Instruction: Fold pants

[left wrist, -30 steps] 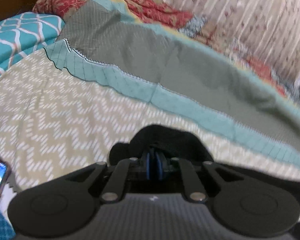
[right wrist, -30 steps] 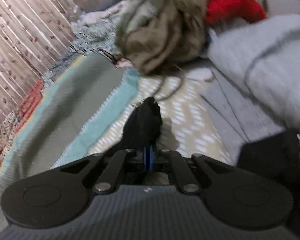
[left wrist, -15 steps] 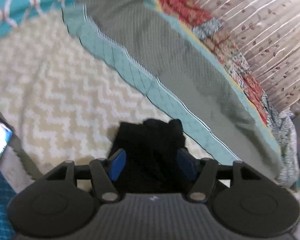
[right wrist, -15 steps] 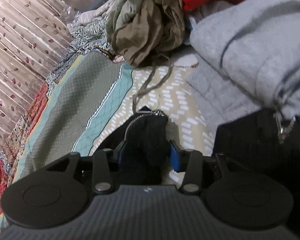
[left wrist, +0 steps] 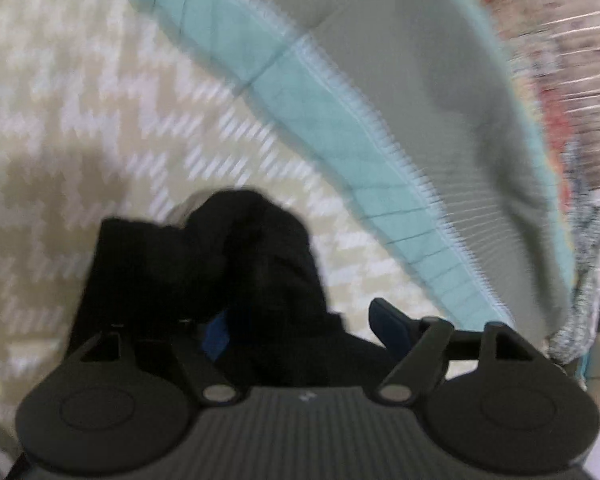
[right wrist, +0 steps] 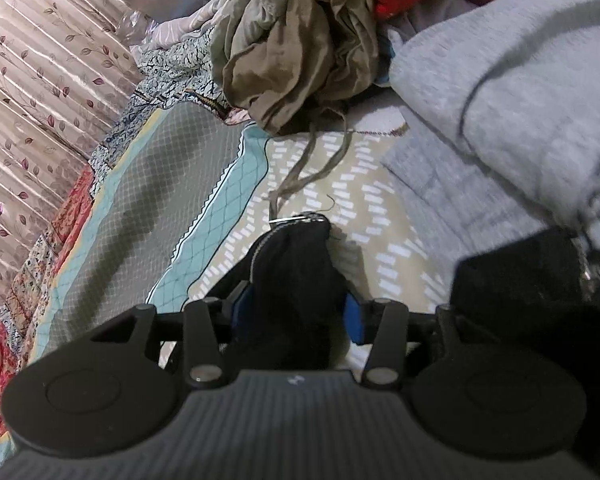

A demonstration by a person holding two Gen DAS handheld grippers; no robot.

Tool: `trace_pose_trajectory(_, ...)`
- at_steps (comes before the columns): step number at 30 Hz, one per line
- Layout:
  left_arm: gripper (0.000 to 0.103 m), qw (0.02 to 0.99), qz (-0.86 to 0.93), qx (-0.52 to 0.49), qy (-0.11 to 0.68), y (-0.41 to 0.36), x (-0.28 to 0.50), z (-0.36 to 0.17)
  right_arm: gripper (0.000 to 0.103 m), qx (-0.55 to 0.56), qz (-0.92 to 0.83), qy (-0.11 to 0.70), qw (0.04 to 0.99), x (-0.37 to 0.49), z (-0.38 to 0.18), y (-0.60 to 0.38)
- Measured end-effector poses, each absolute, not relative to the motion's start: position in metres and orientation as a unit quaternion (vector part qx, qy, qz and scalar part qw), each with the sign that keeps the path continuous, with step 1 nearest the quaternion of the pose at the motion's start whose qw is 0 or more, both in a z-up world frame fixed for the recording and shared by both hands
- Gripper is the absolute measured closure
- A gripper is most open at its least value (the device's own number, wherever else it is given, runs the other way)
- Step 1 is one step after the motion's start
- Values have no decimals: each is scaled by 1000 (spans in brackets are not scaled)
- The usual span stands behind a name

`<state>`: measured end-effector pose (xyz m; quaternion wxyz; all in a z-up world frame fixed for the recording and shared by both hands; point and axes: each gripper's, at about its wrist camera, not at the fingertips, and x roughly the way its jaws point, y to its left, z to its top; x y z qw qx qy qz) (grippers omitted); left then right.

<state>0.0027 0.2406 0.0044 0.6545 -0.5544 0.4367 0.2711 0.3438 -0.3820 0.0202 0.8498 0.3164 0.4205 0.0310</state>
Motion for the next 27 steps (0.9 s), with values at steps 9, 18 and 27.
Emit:
trace_pose_trajectory(9, 91, 700, 300, -512, 397, 220, -21, 36, 88, 264, 55, 425, 864, 368, 29, -357)
trace_pose_trajectory(18, 90, 789, 248, -493, 270, 163, -99, 117, 90, 329, 124, 349, 869, 329, 95, -400)
trace_pose_trajectory(27, 90, 803, 232, -494, 241, 81, -203, 113, 90, 340, 144, 361, 856, 252, 95, -467)
